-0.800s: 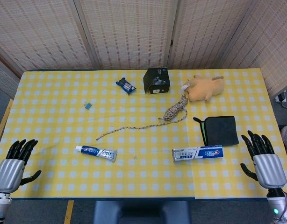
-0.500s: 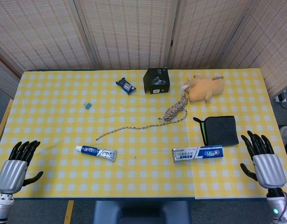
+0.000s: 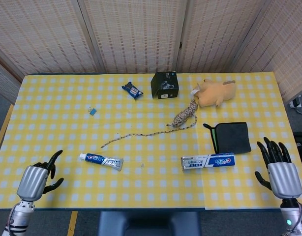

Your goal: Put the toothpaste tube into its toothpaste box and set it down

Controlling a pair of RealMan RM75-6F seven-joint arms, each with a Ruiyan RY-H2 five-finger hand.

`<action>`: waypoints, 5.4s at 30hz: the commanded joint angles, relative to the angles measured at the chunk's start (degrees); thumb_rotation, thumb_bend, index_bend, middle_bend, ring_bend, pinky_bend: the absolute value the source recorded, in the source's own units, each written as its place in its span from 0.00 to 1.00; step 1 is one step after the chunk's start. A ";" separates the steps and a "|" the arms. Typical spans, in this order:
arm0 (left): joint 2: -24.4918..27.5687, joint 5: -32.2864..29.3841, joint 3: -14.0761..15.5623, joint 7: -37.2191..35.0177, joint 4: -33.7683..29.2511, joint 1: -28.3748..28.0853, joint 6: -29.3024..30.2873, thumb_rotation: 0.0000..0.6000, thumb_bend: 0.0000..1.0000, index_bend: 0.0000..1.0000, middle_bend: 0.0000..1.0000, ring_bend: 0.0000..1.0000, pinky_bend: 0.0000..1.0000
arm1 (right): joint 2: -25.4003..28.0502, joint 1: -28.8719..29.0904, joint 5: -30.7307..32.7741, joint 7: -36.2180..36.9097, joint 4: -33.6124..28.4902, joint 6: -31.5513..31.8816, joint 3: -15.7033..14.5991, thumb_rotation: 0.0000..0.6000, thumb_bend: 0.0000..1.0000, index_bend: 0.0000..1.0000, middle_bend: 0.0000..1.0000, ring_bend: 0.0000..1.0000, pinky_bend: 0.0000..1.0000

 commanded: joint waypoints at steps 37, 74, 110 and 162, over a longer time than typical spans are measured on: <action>-8.67 -16.77 -3.63 6.58 2.16 -20.41 -32.23 1.00 0.35 0.32 1.00 0.99 1.00 | 2.09 4.72 8.55 0.78 0.20 -12.19 0.33 1.00 0.31 0.00 0.00 0.00 0.00; -12.90 -18.79 -2.30 6.32 7.12 -24.54 -33.28 1.00 0.35 0.61 1.00 1.00 1.00 | 2.52 5.33 9.73 0.98 -0.05 -12.49 -0.05 1.00 0.31 0.00 0.00 0.00 0.00; 3.92 -21.33 -8.15 -29.91 -18.22 -18.84 -30.17 1.00 0.39 0.76 1.00 1.00 1.00 | -3.09 16.10 10.44 5.87 3.49 -28.34 1.17 1.00 0.31 0.00 0.00 0.05 0.00; 9.66 -22.46 -11.60 -29.74 -26.44 -18.10 -24.85 1.00 0.41 0.75 1.00 1.00 1.00 | -17.31 19.04 8.51 12.61 9.17 -22.02 2.59 1.00 0.31 0.47 0.34 0.32 0.28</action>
